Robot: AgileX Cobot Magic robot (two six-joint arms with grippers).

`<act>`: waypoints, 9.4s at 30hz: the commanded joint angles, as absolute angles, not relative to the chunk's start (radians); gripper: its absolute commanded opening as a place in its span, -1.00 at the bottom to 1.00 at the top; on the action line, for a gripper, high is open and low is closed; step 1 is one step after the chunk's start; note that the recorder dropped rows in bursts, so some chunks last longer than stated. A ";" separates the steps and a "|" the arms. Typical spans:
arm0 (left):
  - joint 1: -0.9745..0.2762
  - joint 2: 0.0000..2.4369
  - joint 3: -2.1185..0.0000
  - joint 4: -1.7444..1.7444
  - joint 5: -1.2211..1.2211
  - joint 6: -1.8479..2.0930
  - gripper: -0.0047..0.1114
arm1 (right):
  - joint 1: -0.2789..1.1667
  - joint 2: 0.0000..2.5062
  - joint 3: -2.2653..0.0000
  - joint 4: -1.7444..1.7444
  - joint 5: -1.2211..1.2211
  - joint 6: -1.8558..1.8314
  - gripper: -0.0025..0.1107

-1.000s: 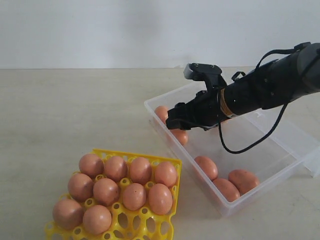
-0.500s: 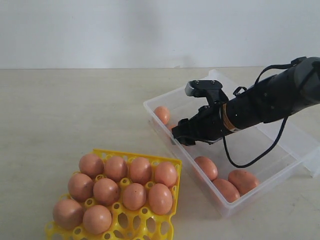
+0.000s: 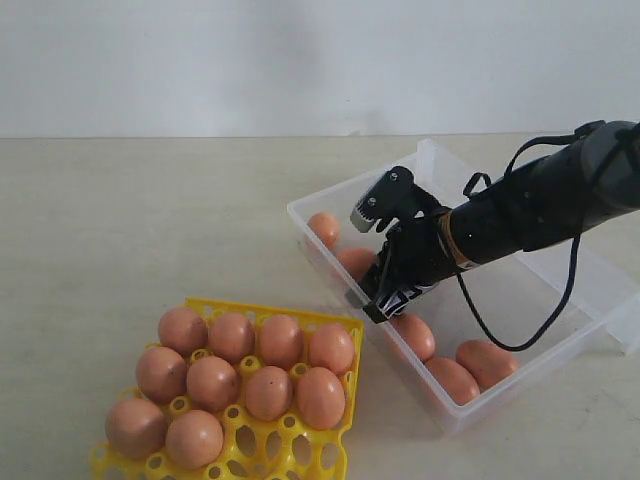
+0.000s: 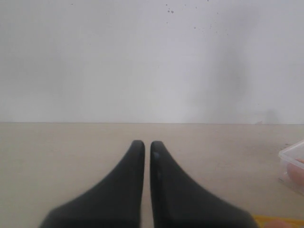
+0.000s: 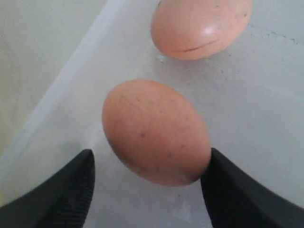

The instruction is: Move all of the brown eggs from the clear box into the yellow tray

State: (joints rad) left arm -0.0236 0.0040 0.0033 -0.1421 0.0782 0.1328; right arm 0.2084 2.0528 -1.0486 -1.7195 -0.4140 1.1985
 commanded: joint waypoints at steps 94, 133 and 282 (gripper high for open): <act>-0.022 0.000 0.000 -0.146 0.075 0.126 -0.85 | 0.146 1.635 -0.966 -0.780 -0.167 0.614 -0.96; -0.022 0.000 0.000 -0.146 0.074 0.126 -0.85 | 0.387 1.338 -0.744 -1.285 -0.738 1.101 -0.96; -0.022 0.000 0.000 -0.146 0.076 0.126 -0.85 | 0.789 1.557 -0.689 -0.549 -0.363 0.402 0.21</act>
State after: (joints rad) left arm -0.0236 0.0040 0.0033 -0.1421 0.0782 0.1328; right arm 0.7876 1.6171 -0.6469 -0.5955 -0.4344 0.4500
